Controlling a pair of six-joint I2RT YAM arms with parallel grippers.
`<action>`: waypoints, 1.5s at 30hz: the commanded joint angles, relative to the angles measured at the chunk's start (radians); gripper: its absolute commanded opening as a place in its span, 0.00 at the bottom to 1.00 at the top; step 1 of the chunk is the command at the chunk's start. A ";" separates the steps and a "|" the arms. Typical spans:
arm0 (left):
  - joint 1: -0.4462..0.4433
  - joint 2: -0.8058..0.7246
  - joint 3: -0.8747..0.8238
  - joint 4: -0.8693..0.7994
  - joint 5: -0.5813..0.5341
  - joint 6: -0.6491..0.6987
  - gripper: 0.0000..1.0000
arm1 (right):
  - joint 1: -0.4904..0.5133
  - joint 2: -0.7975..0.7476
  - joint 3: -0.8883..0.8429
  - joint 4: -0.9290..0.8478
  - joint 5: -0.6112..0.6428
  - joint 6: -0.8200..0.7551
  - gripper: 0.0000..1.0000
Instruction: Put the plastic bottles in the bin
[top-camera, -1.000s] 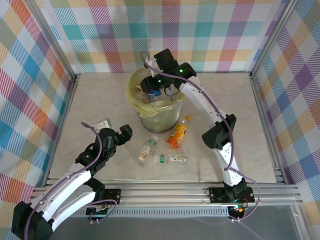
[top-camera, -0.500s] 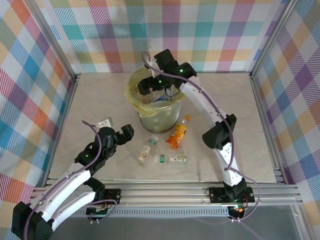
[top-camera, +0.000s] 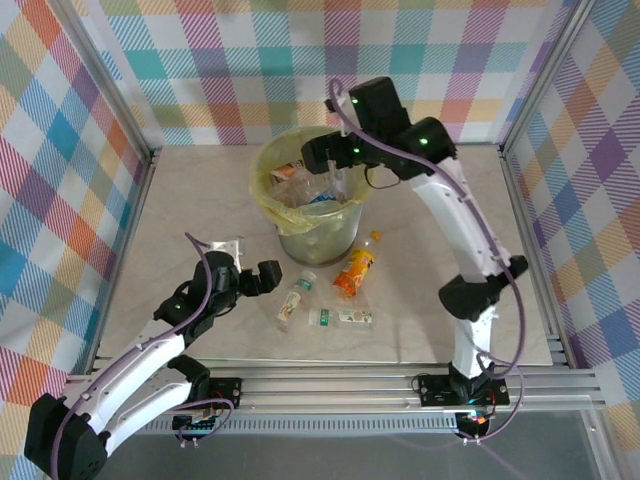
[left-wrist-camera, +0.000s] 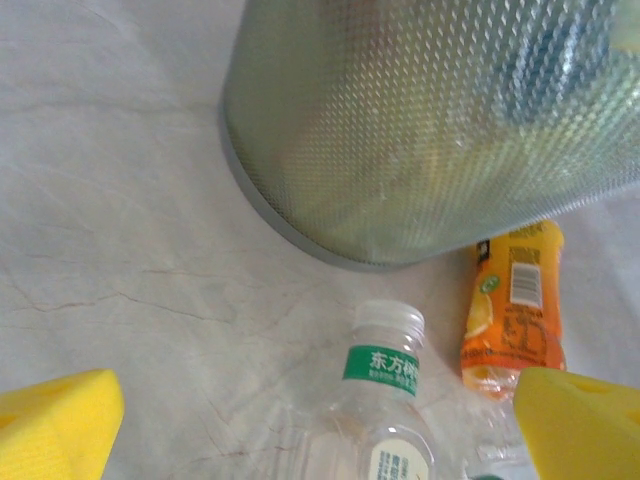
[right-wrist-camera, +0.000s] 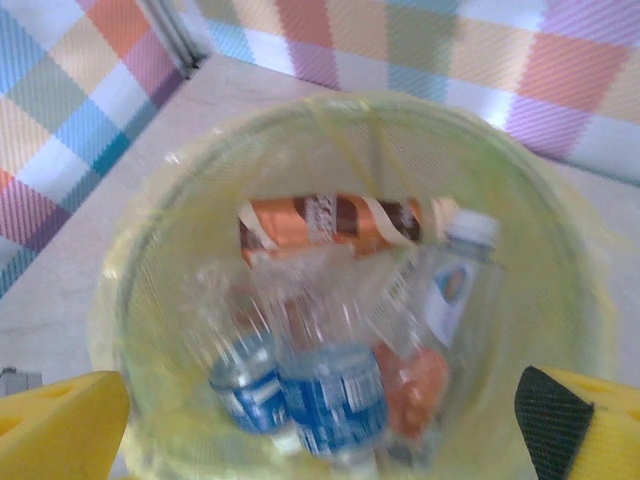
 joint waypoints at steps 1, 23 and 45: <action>-0.023 0.007 -0.010 0.020 0.085 0.040 1.00 | 0.004 -0.142 -0.213 0.044 0.114 0.079 1.00; -0.249 0.246 0.020 -0.075 -0.004 0.052 1.00 | -0.006 -0.804 -1.206 0.154 0.307 0.499 1.00; -0.273 0.419 0.062 -0.158 -0.276 -0.086 0.73 | -0.011 -0.738 -1.270 0.247 0.256 0.479 1.00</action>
